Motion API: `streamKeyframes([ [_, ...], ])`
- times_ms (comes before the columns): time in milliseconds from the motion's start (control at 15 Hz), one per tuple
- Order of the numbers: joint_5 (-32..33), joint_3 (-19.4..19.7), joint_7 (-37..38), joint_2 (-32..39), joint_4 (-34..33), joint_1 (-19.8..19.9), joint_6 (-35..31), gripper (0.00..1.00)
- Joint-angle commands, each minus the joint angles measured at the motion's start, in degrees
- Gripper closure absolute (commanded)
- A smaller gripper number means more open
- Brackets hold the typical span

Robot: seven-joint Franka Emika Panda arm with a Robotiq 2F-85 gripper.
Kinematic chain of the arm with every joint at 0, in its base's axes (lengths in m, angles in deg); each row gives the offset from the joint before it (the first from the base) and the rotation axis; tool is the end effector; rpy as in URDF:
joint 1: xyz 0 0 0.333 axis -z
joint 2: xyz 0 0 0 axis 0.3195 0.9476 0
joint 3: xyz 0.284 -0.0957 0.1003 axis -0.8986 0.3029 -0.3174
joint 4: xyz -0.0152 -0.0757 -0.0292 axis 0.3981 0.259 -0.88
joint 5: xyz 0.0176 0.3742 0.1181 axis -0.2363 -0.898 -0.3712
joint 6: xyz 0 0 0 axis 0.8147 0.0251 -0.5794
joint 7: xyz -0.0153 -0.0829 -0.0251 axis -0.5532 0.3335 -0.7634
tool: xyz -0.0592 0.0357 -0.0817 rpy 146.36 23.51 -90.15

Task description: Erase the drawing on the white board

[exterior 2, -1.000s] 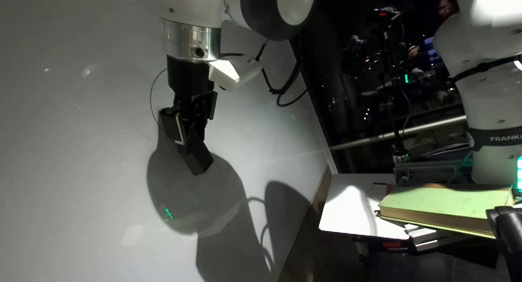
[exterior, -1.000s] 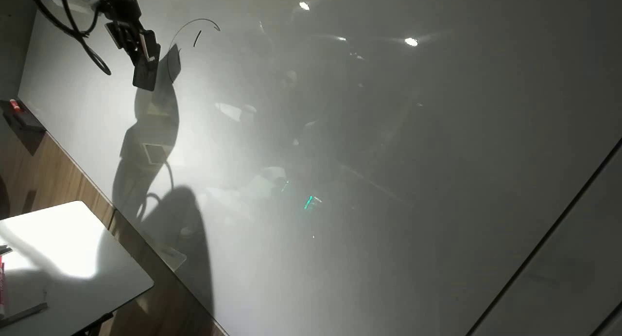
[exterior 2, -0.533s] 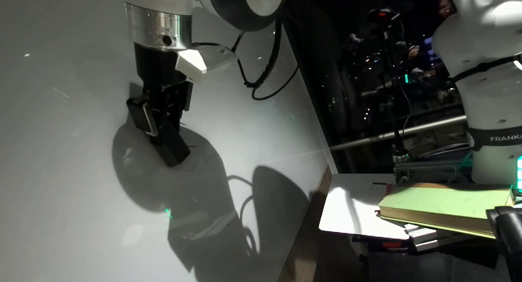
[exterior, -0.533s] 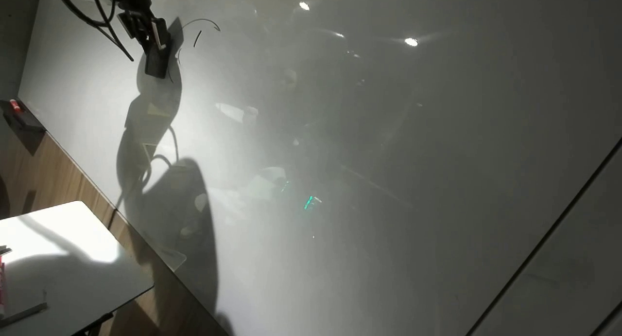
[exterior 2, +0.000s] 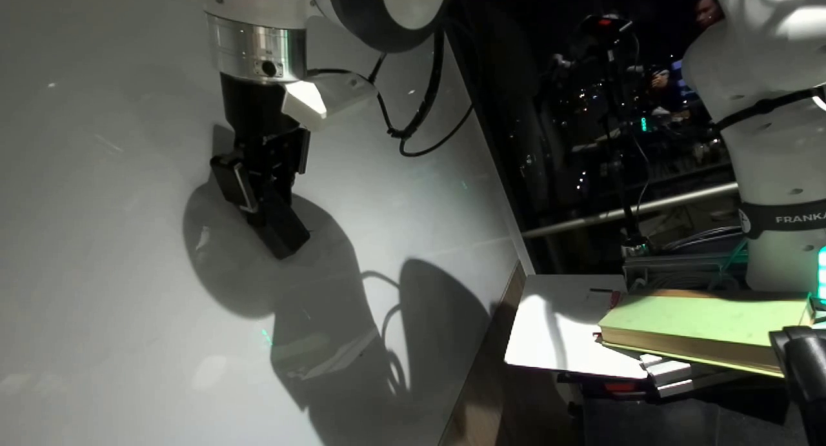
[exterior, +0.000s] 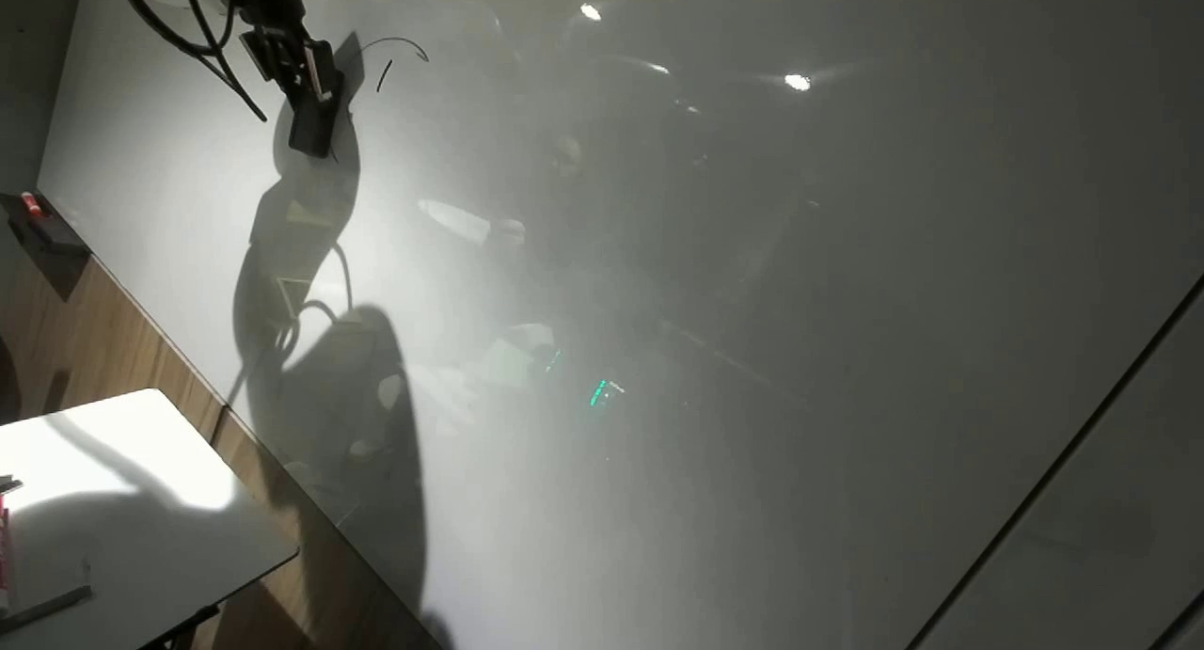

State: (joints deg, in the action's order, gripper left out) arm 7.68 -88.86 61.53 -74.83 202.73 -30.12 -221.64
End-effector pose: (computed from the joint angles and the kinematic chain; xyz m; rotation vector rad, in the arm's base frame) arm 0.4880 0.3075 0.5214 2.7795 0.1867 1.0247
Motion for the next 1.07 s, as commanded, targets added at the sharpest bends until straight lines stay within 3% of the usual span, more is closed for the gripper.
streamKeyframes([
  [0,1.8,5.2,-3.2,-1.0,-0.8,2.5,-1.3,0.70],
  [533,1.8,8.6,-5.1,-6.0,3.4,5.0,-1.6,0.70],
  [1000,-0.4,8.3,-9.9,-7.6,-0.8,6.1,2.2,0.70],
])
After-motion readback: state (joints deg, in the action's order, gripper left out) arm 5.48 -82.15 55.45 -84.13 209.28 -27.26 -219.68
